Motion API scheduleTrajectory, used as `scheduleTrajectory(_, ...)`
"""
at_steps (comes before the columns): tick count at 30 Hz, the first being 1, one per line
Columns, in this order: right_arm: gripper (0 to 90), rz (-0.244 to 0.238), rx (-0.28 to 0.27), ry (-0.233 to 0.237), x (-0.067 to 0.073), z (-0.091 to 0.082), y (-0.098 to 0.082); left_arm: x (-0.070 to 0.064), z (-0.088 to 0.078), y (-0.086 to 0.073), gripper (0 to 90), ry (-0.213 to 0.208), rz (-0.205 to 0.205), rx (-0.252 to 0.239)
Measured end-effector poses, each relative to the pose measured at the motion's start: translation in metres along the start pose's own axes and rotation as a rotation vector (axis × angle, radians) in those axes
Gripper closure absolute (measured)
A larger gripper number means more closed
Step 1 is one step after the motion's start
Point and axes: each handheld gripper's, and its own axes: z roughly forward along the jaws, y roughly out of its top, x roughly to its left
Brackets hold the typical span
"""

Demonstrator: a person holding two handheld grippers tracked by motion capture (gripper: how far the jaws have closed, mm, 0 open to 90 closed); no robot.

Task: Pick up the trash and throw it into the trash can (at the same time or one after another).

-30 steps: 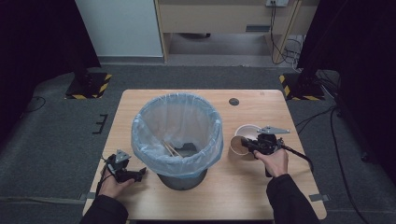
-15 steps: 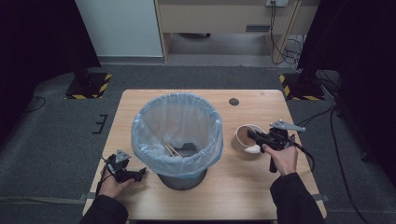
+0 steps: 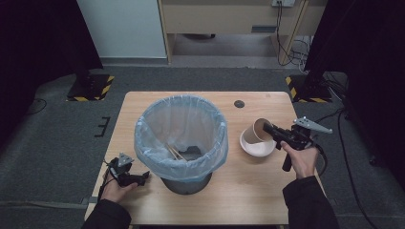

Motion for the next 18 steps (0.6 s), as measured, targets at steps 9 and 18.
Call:
scheduleTrajectory(9, 83.3, 0.009, -0.092, 0.007, 0.003, -0.012, 0.012, 0.000, 0.000, 0.000, 0.0, -0.001, 0.000, 0.000)
scheduleTrajectory(18, 83.2, 0.005, -0.179, 0.018, 0.008, -0.024, 0.024, 0.000, 0.000, 0.000, 0.0, -0.001, 0.000, 0.000)
